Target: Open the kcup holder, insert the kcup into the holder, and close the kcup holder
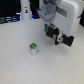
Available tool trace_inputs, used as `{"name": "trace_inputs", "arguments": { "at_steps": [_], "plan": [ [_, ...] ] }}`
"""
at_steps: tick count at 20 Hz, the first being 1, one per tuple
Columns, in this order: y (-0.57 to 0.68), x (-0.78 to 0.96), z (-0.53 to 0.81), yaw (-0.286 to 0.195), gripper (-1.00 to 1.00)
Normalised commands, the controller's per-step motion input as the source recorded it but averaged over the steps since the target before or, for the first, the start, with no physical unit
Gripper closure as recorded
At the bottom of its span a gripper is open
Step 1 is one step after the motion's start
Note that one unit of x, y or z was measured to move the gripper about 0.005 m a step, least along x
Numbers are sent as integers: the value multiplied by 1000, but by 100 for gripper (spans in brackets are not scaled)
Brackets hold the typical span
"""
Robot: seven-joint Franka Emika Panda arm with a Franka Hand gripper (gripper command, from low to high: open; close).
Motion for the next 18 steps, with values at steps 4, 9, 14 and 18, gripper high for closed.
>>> {"name": "trace_inputs", "arguments": {
  "at_steps": [4, 9, 14, 18],
  "plan": [
    [-344, -273, -16, -278, -100],
    [-344, -340, -117, -280, -100],
    [-356, -424, -267, -278, -100],
    [-360, -450, -329, -281, -100]
  ]
}}
